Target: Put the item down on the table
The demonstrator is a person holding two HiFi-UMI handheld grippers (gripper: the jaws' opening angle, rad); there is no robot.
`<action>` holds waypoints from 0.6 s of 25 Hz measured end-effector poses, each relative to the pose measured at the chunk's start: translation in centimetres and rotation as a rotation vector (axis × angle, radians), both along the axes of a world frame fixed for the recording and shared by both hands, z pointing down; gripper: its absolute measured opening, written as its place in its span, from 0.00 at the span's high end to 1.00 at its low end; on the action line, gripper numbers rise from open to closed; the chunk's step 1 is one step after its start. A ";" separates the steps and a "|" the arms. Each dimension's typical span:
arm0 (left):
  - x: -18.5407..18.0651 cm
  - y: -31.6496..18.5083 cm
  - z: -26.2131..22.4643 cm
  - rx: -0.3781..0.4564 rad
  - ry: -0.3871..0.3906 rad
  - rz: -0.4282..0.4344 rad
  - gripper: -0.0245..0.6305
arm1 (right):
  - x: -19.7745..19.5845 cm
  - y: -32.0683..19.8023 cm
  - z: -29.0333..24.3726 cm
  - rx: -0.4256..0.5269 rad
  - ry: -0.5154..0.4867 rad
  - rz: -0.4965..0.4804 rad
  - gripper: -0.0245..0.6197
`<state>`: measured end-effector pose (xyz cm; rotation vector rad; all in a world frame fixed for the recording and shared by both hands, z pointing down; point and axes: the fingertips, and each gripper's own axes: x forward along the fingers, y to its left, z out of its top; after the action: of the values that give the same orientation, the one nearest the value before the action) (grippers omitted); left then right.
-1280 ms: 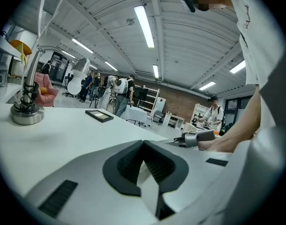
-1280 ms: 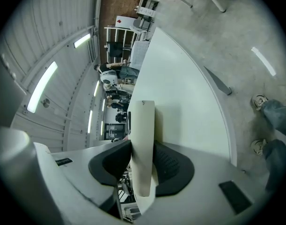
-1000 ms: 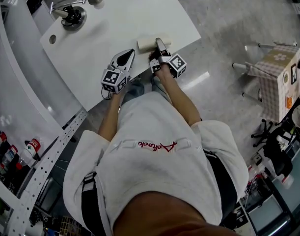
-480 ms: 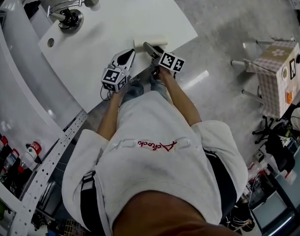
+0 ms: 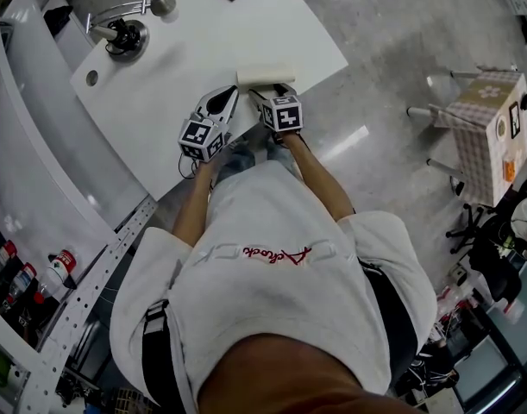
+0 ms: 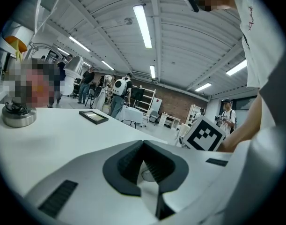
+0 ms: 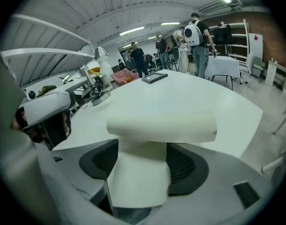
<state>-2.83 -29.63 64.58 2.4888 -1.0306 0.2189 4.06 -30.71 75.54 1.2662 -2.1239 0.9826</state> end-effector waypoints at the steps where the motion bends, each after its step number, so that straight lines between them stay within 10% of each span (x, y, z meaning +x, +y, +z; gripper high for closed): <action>1: 0.0 0.0 0.0 0.000 0.003 0.000 0.93 | 0.1 0.1 0.1 -0.001 0.014 0.000 0.48; 15: 0.2 0.2 0.0 0.008 0.011 0.027 0.93 | 2.2 2.0 0.6 0.065 0.129 0.096 0.94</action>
<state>-2.62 -29.45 64.54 2.5097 -0.9952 0.2096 6.21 -28.72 76.10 1.4355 -2.0271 0.8525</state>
